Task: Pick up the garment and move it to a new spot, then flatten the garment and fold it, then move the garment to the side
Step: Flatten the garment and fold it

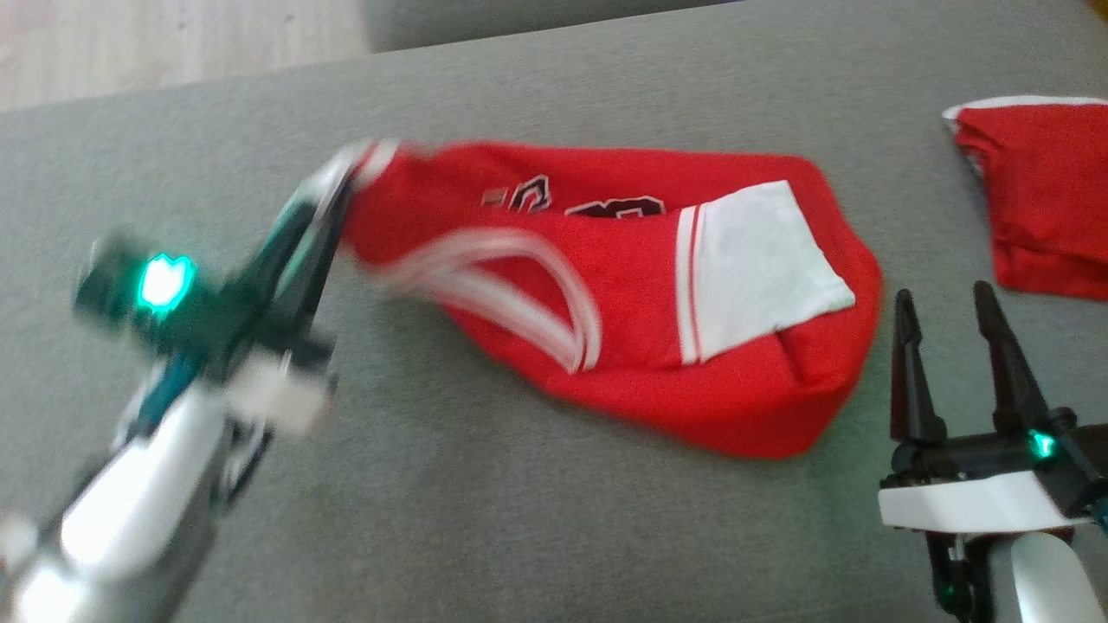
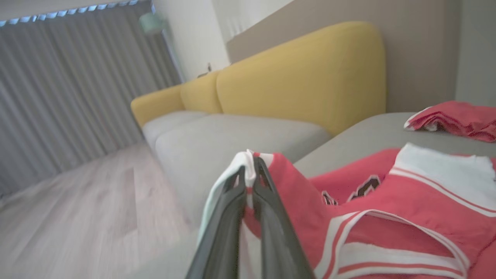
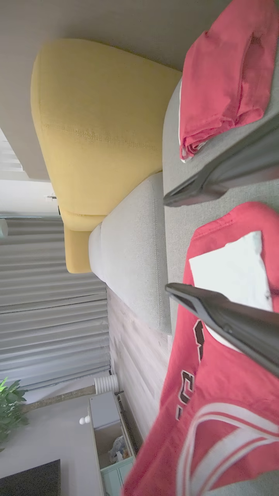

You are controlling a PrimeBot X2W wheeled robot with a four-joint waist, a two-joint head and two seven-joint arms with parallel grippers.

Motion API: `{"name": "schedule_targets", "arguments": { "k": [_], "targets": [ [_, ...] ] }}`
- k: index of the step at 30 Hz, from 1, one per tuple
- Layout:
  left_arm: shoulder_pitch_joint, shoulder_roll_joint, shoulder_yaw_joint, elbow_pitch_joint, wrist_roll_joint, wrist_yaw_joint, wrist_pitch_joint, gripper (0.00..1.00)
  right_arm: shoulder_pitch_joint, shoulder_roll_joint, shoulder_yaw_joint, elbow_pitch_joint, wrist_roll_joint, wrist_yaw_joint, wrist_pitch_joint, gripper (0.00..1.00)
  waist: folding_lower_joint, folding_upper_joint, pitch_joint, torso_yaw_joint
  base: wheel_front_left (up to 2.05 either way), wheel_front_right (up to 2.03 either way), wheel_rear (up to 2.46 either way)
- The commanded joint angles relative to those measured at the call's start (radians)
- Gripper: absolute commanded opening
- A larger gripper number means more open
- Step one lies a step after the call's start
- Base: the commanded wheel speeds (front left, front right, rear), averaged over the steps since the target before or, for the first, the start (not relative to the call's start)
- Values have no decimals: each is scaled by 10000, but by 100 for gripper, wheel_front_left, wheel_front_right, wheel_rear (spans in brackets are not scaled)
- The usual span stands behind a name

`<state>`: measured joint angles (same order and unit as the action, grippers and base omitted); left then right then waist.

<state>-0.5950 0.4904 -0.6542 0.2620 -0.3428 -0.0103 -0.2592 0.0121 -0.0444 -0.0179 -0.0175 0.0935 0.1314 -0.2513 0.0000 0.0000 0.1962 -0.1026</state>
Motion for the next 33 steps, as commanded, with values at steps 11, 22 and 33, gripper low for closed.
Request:
{"name": "schedule_targets", "arguments": {
  "k": [11,22,33],
  "targets": [
    [2499,308,2539,-429,585,855,-26,0,-41,-58,91,-279,-412,-7,-105,100,0,0,92,1061,0,0,0],
    [2029,-1345,2307,-218,1822,1790,-26,100,93,-58,-208,-202,-648,-7,-105,100,0,0,244,623,0,0,0],
    [-234,-4075,-1191,1399,3128,295,1413,100,-180,-58,-413,-293,-669,-7,-105,100,0,0,1237,-345,0,0,0]
  ]
}}
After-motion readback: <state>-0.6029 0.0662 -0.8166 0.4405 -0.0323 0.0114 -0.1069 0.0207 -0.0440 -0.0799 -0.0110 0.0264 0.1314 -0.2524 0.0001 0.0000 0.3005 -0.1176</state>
